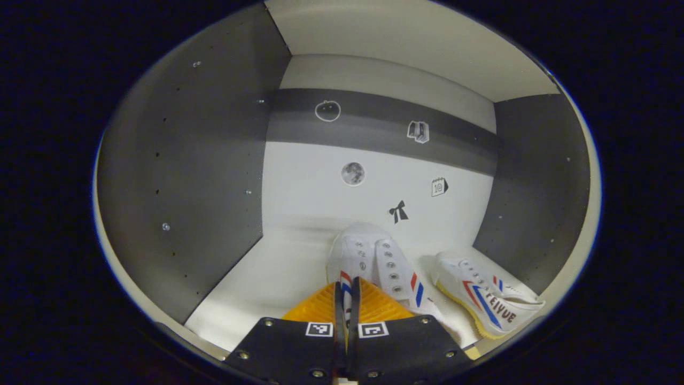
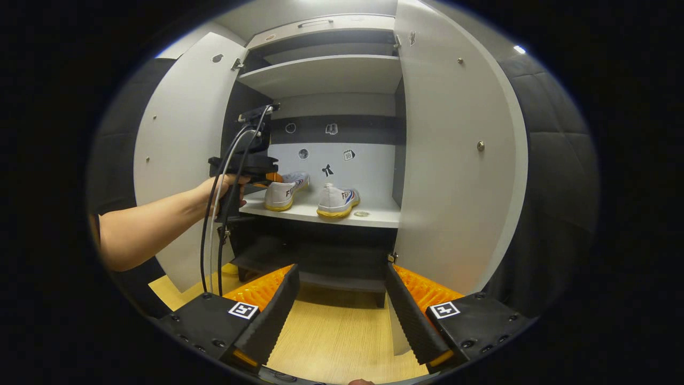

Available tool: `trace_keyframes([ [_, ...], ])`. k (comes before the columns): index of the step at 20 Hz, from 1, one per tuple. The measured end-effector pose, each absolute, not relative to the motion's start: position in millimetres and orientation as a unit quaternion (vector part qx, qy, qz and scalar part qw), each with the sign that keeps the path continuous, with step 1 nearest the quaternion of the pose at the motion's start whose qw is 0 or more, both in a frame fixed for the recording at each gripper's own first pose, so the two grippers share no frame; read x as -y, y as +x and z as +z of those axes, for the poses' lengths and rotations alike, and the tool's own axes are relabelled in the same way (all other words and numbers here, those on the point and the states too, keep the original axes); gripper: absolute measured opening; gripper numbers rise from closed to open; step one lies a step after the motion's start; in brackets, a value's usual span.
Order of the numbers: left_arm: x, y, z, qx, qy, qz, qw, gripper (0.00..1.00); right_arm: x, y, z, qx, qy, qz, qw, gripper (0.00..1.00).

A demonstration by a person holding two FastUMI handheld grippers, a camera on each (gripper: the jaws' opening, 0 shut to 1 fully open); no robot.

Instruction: Grab one shoe with the right hand and put it into the shoe cabinet, grab the other shoe with the left hand and put it into the shoe cabinet; then close the right door with the right hand and the left door with the left hand.

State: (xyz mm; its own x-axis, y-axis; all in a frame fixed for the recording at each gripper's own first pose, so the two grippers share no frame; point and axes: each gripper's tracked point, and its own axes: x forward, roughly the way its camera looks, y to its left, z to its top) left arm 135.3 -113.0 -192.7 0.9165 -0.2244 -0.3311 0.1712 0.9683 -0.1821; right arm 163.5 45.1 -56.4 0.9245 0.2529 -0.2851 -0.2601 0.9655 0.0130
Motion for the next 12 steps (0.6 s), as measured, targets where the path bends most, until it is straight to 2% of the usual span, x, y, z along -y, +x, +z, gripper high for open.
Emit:
trace_keyframes([
  [1,115,133,-180,-0.165,-0.076,-0.102,0.978,0.14,-46,164,-56,-0.143,-0.012,0.132,0.981,1.00],
  [2,115,125,-162,-0.149,-0.073,-0.099,0.981,0.14,-47,163,-54,-0.142,-0.012,0.133,0.981,1.00],
  [7,125,59,-117,-0.102,-0.034,-0.117,0.987,0.94,-52,158,-40,-0.125,-0.009,0.136,0.983,1.00],
  [8,124,42,-108,-0.093,-0.026,-0.117,0.988,0.94,-53,155,-35,-0.121,-0.010,0.136,0.983,1.00],
  [9,119,23,-100,-0.083,-0.023,-0.117,0.989,0.99,-53,153,-31,-0.116,-0.011,0.136,0.984,1.00],
  [12,102,-36,-78,-0.062,-0.024,-0.114,0.991,0.99,-54,144,-19,-0.103,-0.010,0.133,0.986,1.00],
])
